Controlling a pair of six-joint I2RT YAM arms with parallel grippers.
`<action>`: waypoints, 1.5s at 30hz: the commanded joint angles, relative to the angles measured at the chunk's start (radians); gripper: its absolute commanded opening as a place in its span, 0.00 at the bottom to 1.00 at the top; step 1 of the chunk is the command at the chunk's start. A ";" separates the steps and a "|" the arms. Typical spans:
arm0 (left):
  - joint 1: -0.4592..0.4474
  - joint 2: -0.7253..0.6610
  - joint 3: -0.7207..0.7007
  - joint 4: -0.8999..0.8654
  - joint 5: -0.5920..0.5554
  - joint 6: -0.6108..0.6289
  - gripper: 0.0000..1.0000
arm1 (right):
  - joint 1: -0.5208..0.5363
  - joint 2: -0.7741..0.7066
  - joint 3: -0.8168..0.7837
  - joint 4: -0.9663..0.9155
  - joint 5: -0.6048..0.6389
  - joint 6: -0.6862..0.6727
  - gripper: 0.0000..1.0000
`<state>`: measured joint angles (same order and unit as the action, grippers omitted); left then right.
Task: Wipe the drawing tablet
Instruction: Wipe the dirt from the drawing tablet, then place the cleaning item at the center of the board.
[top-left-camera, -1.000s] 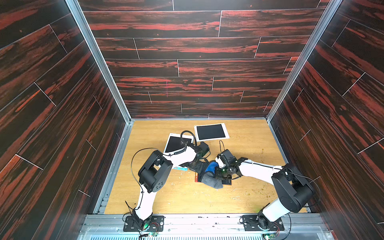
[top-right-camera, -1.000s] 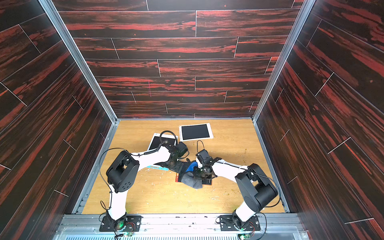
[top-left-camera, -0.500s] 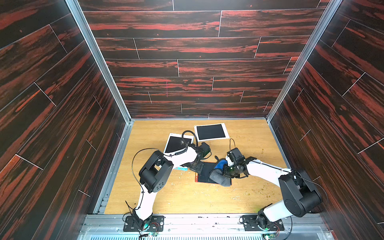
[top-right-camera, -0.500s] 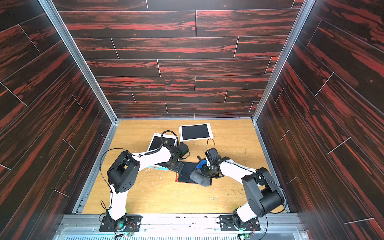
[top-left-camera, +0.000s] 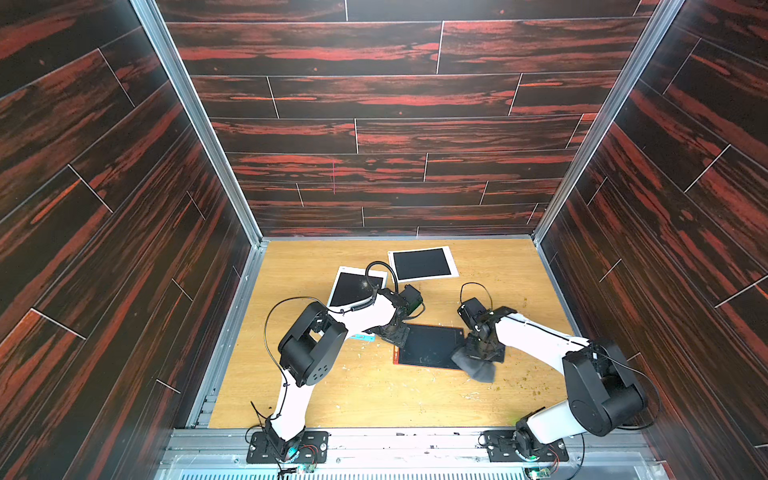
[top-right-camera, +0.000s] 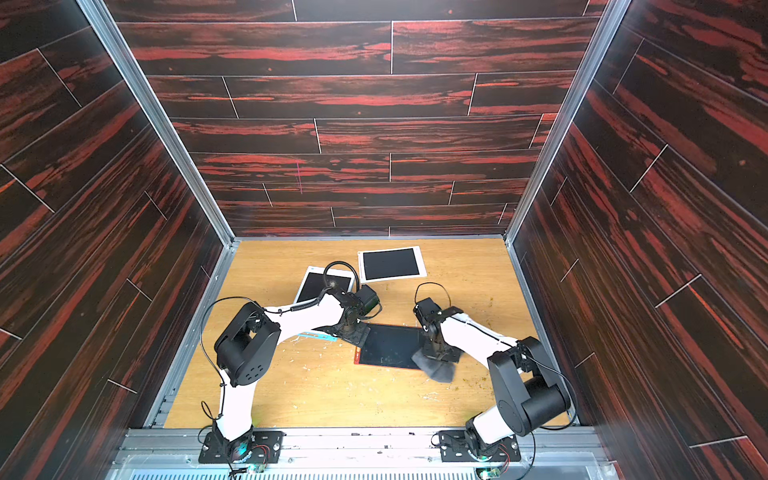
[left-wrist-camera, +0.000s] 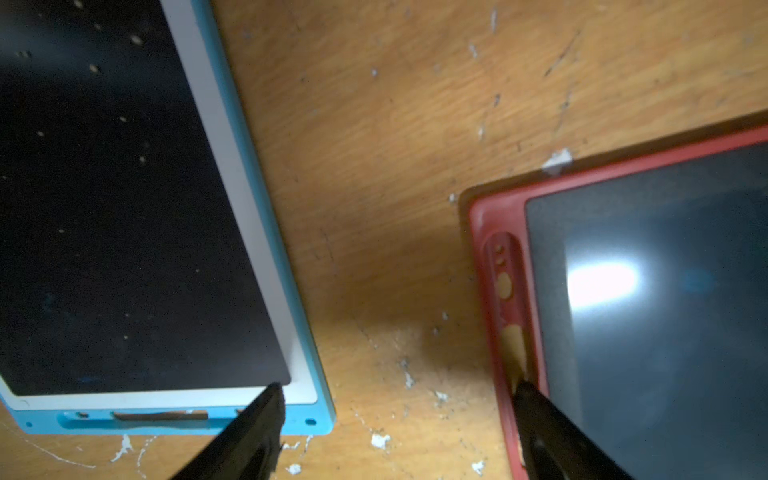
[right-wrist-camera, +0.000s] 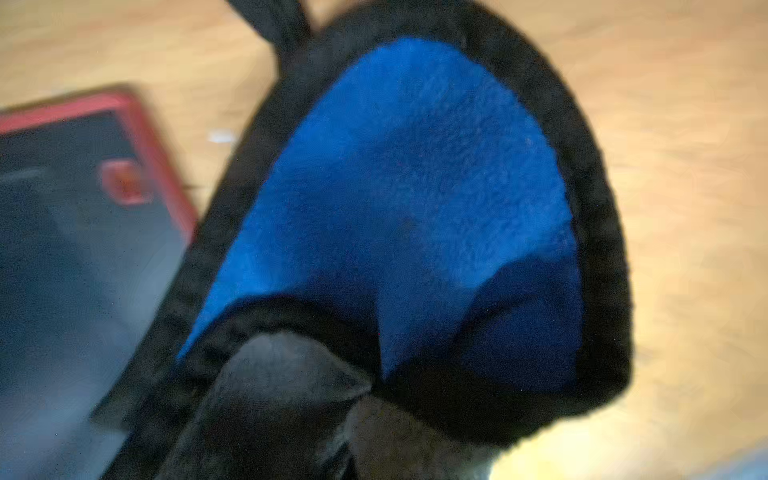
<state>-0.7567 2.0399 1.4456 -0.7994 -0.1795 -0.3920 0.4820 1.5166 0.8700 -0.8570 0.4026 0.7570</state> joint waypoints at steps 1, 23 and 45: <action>0.010 -0.026 -0.037 -0.038 -0.028 0.009 0.87 | -0.003 -0.046 0.108 -0.188 0.178 0.055 0.00; 0.040 -0.232 -0.027 0.016 0.079 0.050 0.91 | -0.300 0.668 0.931 -0.717 0.543 0.313 0.00; 0.073 -0.247 -0.076 0.055 0.128 0.045 0.91 | -0.424 0.559 0.711 0.063 -0.329 -0.260 0.19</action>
<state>-0.6880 1.8118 1.3628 -0.7292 -0.0528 -0.3546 0.0643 2.0964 1.6062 -0.8577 0.1696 0.5327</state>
